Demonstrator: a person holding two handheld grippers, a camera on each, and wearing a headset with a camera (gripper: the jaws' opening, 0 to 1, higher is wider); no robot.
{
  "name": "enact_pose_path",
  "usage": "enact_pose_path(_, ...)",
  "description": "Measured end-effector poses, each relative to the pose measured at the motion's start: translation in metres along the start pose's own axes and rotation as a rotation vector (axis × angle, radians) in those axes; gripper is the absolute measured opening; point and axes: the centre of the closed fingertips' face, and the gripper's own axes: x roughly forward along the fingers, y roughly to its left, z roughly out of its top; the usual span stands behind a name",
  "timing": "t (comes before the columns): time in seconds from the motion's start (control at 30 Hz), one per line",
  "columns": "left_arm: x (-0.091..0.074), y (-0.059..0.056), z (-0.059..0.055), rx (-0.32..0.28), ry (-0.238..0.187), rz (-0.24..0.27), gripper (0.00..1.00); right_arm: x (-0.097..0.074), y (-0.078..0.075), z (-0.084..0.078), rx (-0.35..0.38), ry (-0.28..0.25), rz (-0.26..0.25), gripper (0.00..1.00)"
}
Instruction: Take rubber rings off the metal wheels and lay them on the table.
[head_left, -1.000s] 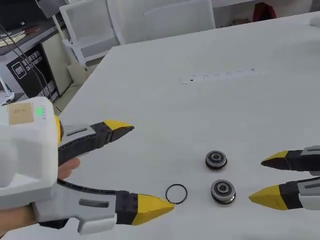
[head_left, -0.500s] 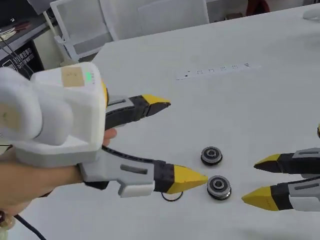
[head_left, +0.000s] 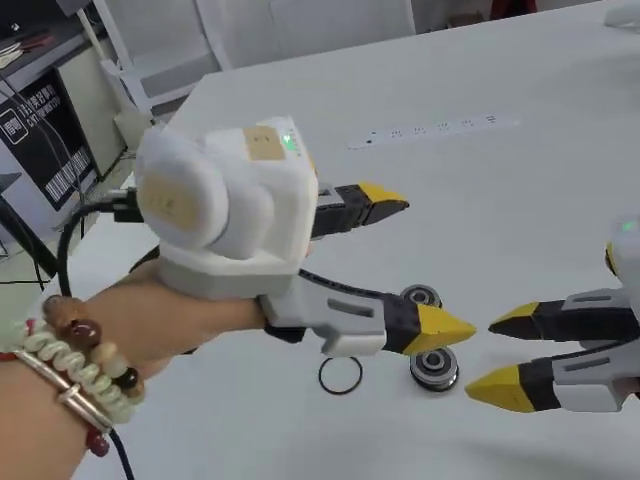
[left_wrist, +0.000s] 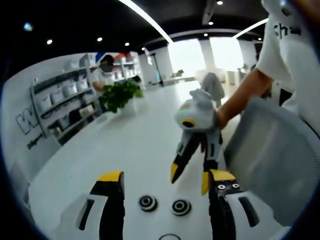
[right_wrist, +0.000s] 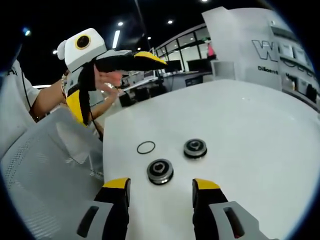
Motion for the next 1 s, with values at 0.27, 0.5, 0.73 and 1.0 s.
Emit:
enact_pose_path(0.27, 0.019, 0.003, -0.036, -0.058, 0.05, 0.001, 0.59, 0.008, -0.002, -0.001, 0.0, 0.007, 0.011, 0.46)
enact_pose_path(0.5, 0.029, -0.006, -0.062, -0.094, 0.082, -0.008, 0.48, 0.018, 0.0, -0.008, 0.006, 0.038, 0.038, 0.43)
enact_pose_path(0.73, 0.039, -0.014, -0.076, -0.118, 0.106, -0.03, 0.4, 0.026, -0.001, -0.009, -0.017, 0.055, 0.057, 0.37)
enact_pose_path(1.0, 0.043, -0.013, -0.09, -0.164, 0.109, -0.015, 0.28, 0.031, -0.004, -0.014, -0.061, 0.086, 0.062, 0.31)
